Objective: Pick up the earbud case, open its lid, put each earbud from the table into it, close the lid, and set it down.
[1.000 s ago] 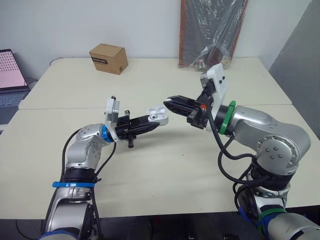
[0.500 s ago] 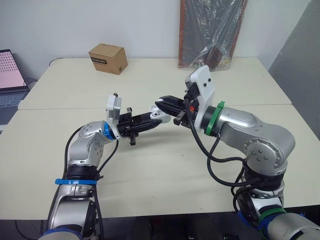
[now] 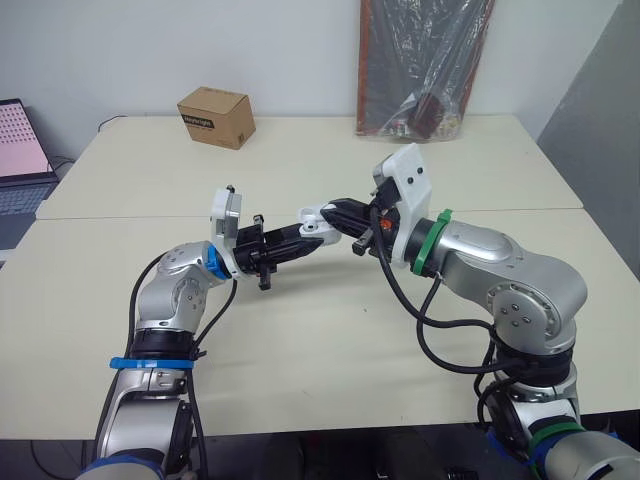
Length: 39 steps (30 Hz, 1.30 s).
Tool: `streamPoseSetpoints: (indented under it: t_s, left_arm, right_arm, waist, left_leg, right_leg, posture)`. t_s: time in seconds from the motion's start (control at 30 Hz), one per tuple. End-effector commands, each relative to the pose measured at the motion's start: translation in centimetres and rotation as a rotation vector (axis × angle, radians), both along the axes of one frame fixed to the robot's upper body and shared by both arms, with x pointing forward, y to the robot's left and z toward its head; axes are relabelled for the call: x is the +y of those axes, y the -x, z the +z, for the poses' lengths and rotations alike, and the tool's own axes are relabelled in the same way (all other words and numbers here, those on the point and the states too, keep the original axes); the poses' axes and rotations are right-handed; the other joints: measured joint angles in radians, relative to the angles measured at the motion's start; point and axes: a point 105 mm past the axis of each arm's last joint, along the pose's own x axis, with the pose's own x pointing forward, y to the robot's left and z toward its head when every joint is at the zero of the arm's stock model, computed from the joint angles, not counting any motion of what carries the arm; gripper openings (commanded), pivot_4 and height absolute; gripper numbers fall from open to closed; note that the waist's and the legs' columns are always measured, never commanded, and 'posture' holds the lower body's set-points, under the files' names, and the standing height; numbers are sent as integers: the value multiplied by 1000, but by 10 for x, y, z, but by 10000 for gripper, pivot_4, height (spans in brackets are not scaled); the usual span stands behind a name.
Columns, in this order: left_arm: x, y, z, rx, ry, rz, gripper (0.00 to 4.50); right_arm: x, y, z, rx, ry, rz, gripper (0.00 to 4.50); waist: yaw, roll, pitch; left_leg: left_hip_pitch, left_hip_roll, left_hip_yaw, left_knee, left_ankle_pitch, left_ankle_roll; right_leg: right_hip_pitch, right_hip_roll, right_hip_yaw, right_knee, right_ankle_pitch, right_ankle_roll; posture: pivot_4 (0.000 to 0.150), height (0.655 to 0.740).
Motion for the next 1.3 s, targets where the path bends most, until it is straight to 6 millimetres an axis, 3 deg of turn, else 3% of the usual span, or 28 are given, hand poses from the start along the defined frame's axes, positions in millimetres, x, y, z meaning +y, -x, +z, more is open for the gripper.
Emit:
streamPoseSetpoints:
  t_s: [0.03,0.2,0.5,0.77,0.9,1.07,1.17,1.3]
  left_arm:
    - [2,0,21,-62,52,11,8568]
    - [-1,0,28,-58,82,13,8568]
    - [-2,1,31,-61,85,9,8568]
    - [-2,4,29,-62,66,6,8568]
    - [0,5,28,-61,61,7,8568]
    - [3,6,23,-54,38,5,8568]
    - [5,6,21,-47,24,-3,8568]
    - [5,11,21,-28,9,-53,8568]
  right_arm:
    - [1,1,5,-50,14,-12,3624]
    - [-1,-3,6,-159,105,-70,3624]
    - [0,-2,6,-176,110,-70,3624]
    - [-5,1,16,-208,63,-50,29711]
    - [-9,5,23,-230,33,-30,29711]
    - [-18,29,44,-194,-113,158,29711]
    - [-27,30,52,-170,-129,183,23738]
    - [-31,6,43,-118,-29,130,10173]
  waist:
    - [0,0,0]
    - [0,0,0]
    - [1,0,0]
    - [1,0,0]
    - [1,0,0]
    - [2,0,0]
    - [2,0,0]
    - [1,0,0]
  left_leg:
    - [0,0,0,0,0,0]
    - [0,0,0,0,0,0]
    - [0,0,0,0,0,0]
    - [0,0,0,0,0,0]
    - [0,0,0,0,0,0]
    - [0,0,0,0,0,0]
    - [-1,0,0,0,0,0]
    - [0,0,0,0,0,0]
  right_leg:
    - [0,0,0,0,0,0]
    - [0,0,0,0,0,1]
    - [0,0,0,0,0,1]
    - [0,0,0,0,0,0]
    - [0,0,0,-1,0,1]
    - [0,0,0,-1,0,0]
    - [0,0,0,-1,0,0]
    - [0,0,0,-1,0,1]
  posture:
    - [1500,7400]
    - [1500,7400]
    - [1500,7400]
    - [1500,7400]
    - [1500,7400]
    - [1500,7400]
    - [1500,7400]
    - [1500,7400]
